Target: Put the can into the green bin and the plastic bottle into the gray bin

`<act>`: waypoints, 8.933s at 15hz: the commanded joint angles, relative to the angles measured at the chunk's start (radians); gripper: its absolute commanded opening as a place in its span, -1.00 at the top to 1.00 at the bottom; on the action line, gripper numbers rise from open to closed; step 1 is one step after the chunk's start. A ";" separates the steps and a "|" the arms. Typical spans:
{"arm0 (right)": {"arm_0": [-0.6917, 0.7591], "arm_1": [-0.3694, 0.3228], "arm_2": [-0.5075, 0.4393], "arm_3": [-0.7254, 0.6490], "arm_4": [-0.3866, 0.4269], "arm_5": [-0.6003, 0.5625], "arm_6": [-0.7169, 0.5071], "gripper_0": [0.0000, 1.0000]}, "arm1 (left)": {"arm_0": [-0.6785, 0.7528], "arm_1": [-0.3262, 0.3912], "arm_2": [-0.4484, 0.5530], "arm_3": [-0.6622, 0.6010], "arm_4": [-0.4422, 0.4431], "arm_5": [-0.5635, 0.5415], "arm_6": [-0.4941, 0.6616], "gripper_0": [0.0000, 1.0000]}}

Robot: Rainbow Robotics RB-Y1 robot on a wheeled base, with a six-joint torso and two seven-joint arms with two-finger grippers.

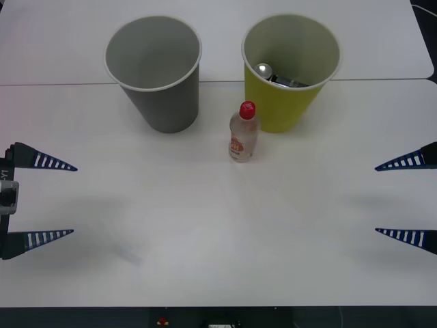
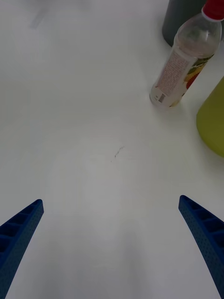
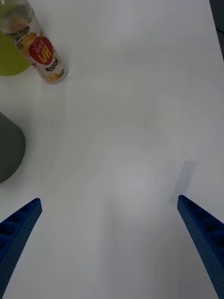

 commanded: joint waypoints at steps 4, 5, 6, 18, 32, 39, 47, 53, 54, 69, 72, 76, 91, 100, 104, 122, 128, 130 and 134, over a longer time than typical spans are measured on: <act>0.007 0.028 0.010 0.005 -0.031 -0.001 0.003 -1.00 | 0.000 0.000 0.000 0.000 0.000 0.000 0.000 -1.00; 0.007 0.027 0.010 0.005 -0.033 0.001 0.007 -1.00 | 0.000 0.000 0.000 0.000 0.000 0.000 0.000 -1.00; 0.007 0.030 0.012 0.008 -0.033 0.001 0.007 -1.00 | 0.000 0.000 0.000 0.000 0.000 0.000 0.000 -1.00; 0.005 0.053 0.315 0.042 -0.217 0.380 0.069 -1.00 | 0.000 0.000 0.000 0.000 0.000 0.000 0.000 -1.00; -0.075 0.194 0.589 0.044 -0.321 0.774 0.055 -1.00 | 0.000 0.000 0.000 0.000 0.000 0.000 0.000 -1.00; -0.156 0.305 0.705 0.099 -0.312 0.932 0.064 -1.00 | 0.000 0.000 0.000 0.000 0.000 0.000 0.000 -1.00; -0.277 0.476 0.728 0.261 -0.261 0.935 0.087 -1.00 | 0.000 0.000 0.000 0.000 0.000 0.000 0.000 -1.00; -0.371 0.570 0.753 0.358 -0.241 0.963 0.098 -1.00 | 0.000 0.000 0.000 0.000 0.000 0.000 0.000 -1.00; -0.383 0.581 0.759 0.369 -0.238 0.964 0.098 -1.00 | 0.000 0.000 0.000 0.000 0.000 0.000 0.000 -1.00; -0.593 0.728 0.822 0.587 -0.192 1.030 0.107 -1.00 | 0.000 0.000 0.000 0.000 0.000 0.000 0.000 -1.00; -0.616 0.734 0.836 0.593 -0.191 1.058 0.109 -1.00 | 0.000 0.000 0.000 0.000 0.000 0.000 0.000 -1.00; -0.622 0.737 0.840 0.593 -0.191 1.067 0.109 -1.00 | 0.000 0.000 0.000 0.000 0.000 0.000 0.000 -1.00; -0.581 0.682 0.855 0.499 -0.185 1.045 0.096 1.00 | 0.000 0.000 0.000 0.000 0.000 0.000 0.000 -1.00; -0.518 0.493 0.852 0.334 -0.249 0.891 0.044 1.00 | 0.000 0.000 0.000 0.000 0.000 0.000 0.000 -1.00; -0.470 0.403 0.768 0.274 -0.251 0.734 0.012 1.00 | 0.000 0.000 0.000 0.000 0.000 0.000 0.000 -1.00; -0.424 0.489 0.254 -0.249 0.457 0.028 -1.108 1.00 | 0.000 0.000 0.000 0.000 0.000 0.000 0.000 -1.00; -0.635 0.585 0.253 -0.282 0.592 -0.163 -1.240 1.00 | 0.000 0.000 0.000 0.000 0.000 0.000 0.000 -1.00; -0.722 0.599 0.259 -0.255 0.595 -0.212 -1.240 1.00 | 0.000 0.000 0.000 0.000 0.000 0.000 0.000 -1.00; -0.895 0.625 0.286 -0.145 0.599 -0.283 -1.240 1.00 | 0.000 0.000 0.000 0.000 0.000 0.000 0.000 -1.00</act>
